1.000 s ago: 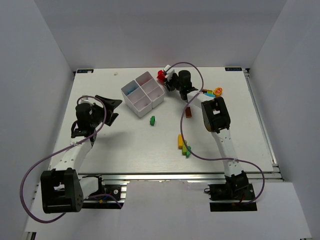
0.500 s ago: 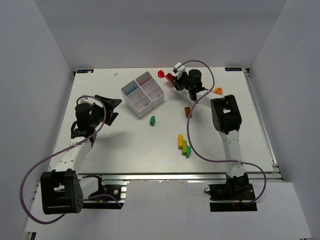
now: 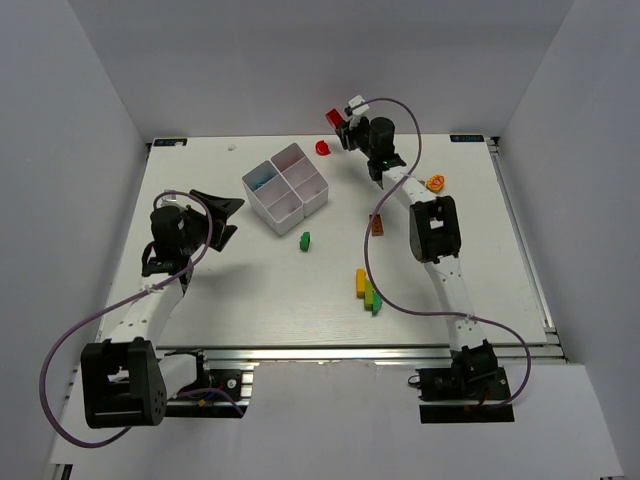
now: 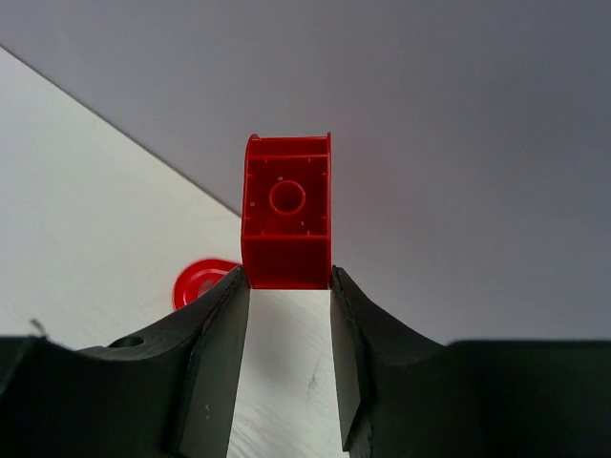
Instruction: Sort the legos into containers by color
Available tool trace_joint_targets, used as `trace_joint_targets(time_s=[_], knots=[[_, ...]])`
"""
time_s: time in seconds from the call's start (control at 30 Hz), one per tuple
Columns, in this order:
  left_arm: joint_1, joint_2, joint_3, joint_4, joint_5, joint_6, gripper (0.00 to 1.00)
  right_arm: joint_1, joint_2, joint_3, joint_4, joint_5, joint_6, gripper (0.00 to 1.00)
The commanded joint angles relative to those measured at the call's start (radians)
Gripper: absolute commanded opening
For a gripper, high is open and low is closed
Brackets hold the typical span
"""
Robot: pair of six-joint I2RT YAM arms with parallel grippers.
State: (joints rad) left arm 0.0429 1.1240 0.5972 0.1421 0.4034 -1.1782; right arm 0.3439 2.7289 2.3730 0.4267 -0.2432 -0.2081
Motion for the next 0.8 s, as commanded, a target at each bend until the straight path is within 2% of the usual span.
trace_joint_targets(time_s=[0.0,0.37,0.77], knots=[[0.005,-0.007,0.021,-0.001,0.002,0.011,0.98,0.009,0.017,-0.012,-0.002,0.082,0.010,0.00],[0.005,0.056,0.036,0.025,0.017,0.009,0.98,0.004,0.071,0.018,-0.042,0.073,-0.108,0.00],[0.006,0.031,0.050,-0.008,-0.020,0.028,0.98,0.021,0.061,0.015,-0.118,0.120,-0.169,0.00]])
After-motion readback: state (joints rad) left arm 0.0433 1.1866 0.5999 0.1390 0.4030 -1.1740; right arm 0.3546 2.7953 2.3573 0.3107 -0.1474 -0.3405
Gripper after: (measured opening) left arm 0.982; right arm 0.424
